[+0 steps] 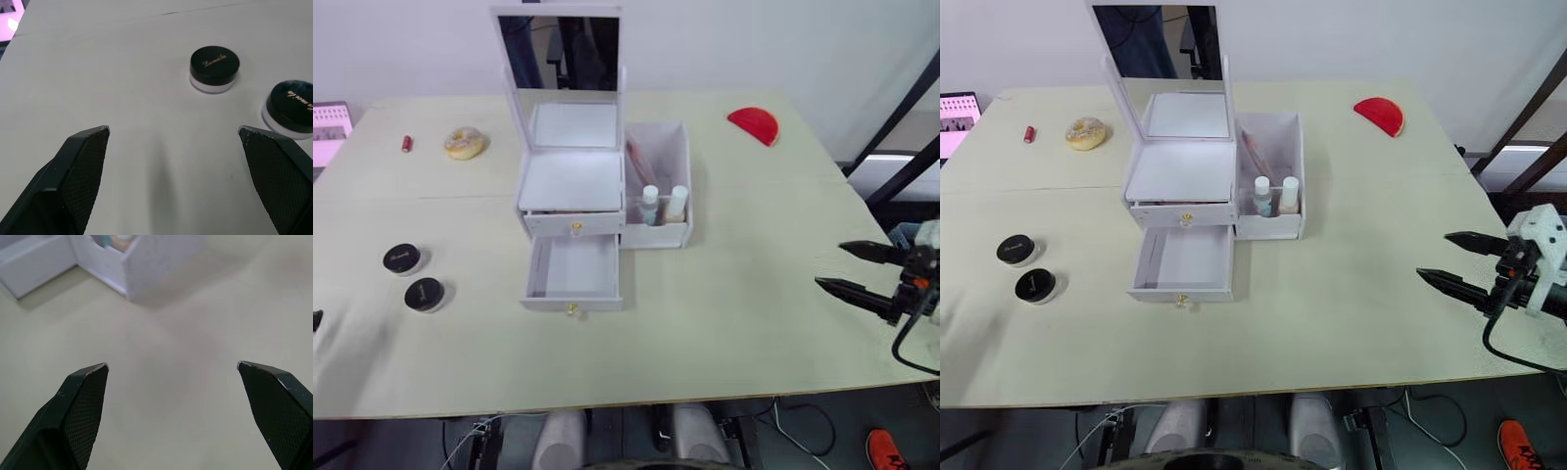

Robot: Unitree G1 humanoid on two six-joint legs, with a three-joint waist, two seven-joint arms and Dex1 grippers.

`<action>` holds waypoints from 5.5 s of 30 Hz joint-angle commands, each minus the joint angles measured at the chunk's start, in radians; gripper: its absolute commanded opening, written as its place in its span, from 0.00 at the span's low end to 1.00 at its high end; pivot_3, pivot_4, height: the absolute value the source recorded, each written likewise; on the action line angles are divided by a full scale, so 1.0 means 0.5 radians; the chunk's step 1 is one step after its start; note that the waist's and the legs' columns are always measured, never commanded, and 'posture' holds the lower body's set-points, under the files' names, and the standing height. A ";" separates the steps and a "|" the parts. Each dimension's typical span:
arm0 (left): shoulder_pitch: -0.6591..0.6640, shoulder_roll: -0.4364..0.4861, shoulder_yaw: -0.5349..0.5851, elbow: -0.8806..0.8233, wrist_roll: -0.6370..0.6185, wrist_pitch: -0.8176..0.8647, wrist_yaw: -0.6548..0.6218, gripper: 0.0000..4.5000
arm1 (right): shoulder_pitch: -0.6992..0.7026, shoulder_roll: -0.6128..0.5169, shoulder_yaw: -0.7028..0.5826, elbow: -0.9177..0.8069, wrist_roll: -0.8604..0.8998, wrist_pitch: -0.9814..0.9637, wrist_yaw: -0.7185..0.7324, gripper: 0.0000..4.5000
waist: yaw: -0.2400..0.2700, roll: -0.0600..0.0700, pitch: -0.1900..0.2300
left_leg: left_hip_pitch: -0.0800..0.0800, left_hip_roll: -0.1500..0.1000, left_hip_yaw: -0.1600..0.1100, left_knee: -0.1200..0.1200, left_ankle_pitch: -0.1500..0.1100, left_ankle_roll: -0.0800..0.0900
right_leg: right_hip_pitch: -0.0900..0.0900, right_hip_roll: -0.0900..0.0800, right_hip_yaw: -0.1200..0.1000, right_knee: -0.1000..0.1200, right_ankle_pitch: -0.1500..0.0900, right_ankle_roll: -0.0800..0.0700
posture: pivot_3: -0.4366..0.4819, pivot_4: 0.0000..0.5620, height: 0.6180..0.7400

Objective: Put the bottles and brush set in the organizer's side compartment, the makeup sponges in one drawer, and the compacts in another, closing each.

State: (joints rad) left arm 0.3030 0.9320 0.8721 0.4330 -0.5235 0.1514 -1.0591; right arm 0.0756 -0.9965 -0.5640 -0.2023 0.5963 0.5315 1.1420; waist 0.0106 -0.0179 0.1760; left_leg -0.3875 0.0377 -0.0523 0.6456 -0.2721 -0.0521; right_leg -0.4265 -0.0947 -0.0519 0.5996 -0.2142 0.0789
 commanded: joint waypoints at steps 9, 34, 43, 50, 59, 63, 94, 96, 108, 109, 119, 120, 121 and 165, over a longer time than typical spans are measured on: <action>0.395 -0.525 0.081 -1.311 -0.262 0.543 0.499 0.99 | -0.721 -0.028 0.539 -0.767 0.493 0.503 -0.325 1.00 | -0.004 -0.002 -0.001 | -0.001 0.001 0.000 -0.001 0.000 0.000 | 0.000 0.001 0.001 0.001 0.003 -0.003 | 0.48 0.27 1.00; -0.179 -0.621 -0.654 -0.945 0.181 0.385 0.830 0.99 | -1.152 0.106 0.946 -0.971 0.667 0.699 -0.622 1.00 | 0.003 -0.010 -0.006 | -0.001 0.000 -0.010 0.003 0.001 0.001 | 0.003 0.008 0.000 0.005 0.007 -0.010 | 0.48 0.27 1.00; -0.261 -0.602 -0.719 -0.577 0.263 0.151 0.714 0.99 | -1.101 0.076 0.900 -1.007 0.717 0.702 -0.665 1.00 | 0.004 -0.001 -0.011 | 0.001 0.000 -0.010 0.004 0.001 0.001 | 0.004 0.008 0.000 0.007 0.007 -0.011 | 0.48 0.27 1.00; -0.311 -0.603 -0.738 -0.375 0.263 -0.012 0.600 0.60 | -1.073 0.062 0.887 -1.017 0.736 0.698 -0.674 1.00 | 0.004 0.003 -0.014 | 0.004 0.003 -0.009 0.004 0.001 0.001 | 0.004 0.010 0.000 0.009 0.004 -0.006 | 0.48 0.27 1.00; -0.301 -0.574 -0.691 -0.387 0.219 -0.129 0.496 0.60 | -1.065 0.060 0.896 -1.011 0.742 0.699 -0.687 1.00 | 0.004 0.004 -0.014 | 0.004 0.003 -0.009 0.003 0.001 0.001 | 0.004 0.010 0.000 0.008 0.004 -0.006 | 0.48 0.27 1.00; -0.290 -0.485 -0.659 -0.664 0.118 -0.010 0.435 0.60 | -1.068 0.063 0.905 -1.006 0.738 0.702 -0.696 1.00 | 0.005 0.002 -0.014 | -0.001 0.004 -0.008 0.003 0.001 0.001 | 0.001 0.010 0.000 0.005 0.004 -0.007 | 0.48 0.27 1.00; -1.335 -0.113 -1.776 -0.766 0.157 0.399 -0.522 0.60 | -0.869 0.079 0.766 -1.202 0.883 0.776 -1.080 1.00 | 0.004 0.003 -0.011 | -0.005 0.007 -0.010 0.001 0.001 0.001 | 0.000 0.015 -0.001 0.001 0.008 -0.012 | 0.48 0.27 1.00; -1.333 -0.126 -1.783 -0.765 0.167 0.392 -0.528 0.60 | -0.862 0.079 0.761 -1.215 0.901 0.781 -1.105 1.00 | 0.004 0.003 -0.011 | -0.005 0.007 -0.010 0.001 0.001 0.001 | 0.000 0.015 -0.001 0.001 0.007 -0.012 | 0.48 0.27 1.00; -1.375 -0.147 -1.790 -0.765 0.213 0.425 -0.535 0.71 | -0.839 0.056 0.758 -1.219 0.920 0.765 -1.132 1.00 | 0.004 0.003 -0.011 | -0.005 0.007 -0.010 0.001 0.001 0.001 | 0.000 0.015 -0.001 0.002 0.008 -0.012 | 0.48 0.27 1.00; -1.378 -0.150 -1.789 -0.767 0.216 0.426 -0.529 0.83 | -0.839 0.057 0.761 -1.218 0.918 0.764 -1.131 1.00 | 0.004 0.003 -0.011 | -0.005 0.007 -0.010 0.001 0.001 0.001 | 0.000 0.015 -0.001 0.002 0.008 -0.012 | 0.48 0.27 1.00; -1.421 -0.182 -1.757 -0.768 0.192 0.488 -0.487 0.99 | -0.837 0.065 0.774 -1.210 0.895 0.750 -1.120 1.00 | 0.004 0.003 -0.011 | -0.004 0.007 -0.011 0.002 0.001 0.002 | 0.000 0.016 -0.001 0.003 0.007 -0.012 | 0.48 0.27 1.00; -1.425 -0.181 -1.755 -0.767 0.188 0.495 -0.487 0.99 | -0.837 0.066 0.776 -1.208 0.893 0.748 -1.119 1.00 | 0.004 0.003 -0.011 | -0.004 0.007 -0.011 0.002 0.001 0.001 | 0.000 0.016 -0.001 0.003 0.008 -0.012 | 0.48 0.27 1.00; -1.428 -0.181 -1.751 -0.768 0.181 0.504 -0.487 0.99 | -0.838 0.066 0.779 -1.207 0.889 0.747 -1.119 1.00 | 0.004 0.003 -0.011 | -0.004 0.007 -0.011 0.002 0.001 0.002 | 0.000 0.016 -0.001 0.003 0.008 -0.012 | 0.48 0.27 1.00; -1.461 0.009 -1.693 -0.722 0.196 0.557 -0.702 0.46 | -0.818 0.110 0.824 -1.223 0.899 0.720 -1.202 1.00 | 0.002 0.003 -0.011 | -0.004 0.008 -0.011 0.001 0.001 0.001 | 0.000 0.017 -0.001 0.002 0.008 -0.013 | 0.48 0.27 1.00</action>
State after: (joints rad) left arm -0.4029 0.9175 0.0170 0.0774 -0.4246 0.4453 -1.3967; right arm -0.3268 -0.9501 -0.1306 -0.7851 1.0358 0.9107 0.5458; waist 0.0114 -0.0164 0.1706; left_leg -0.3896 0.0415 -0.0578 0.6464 -0.2716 -0.0514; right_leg -0.4264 -0.0864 -0.0521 0.6007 -0.2103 0.0726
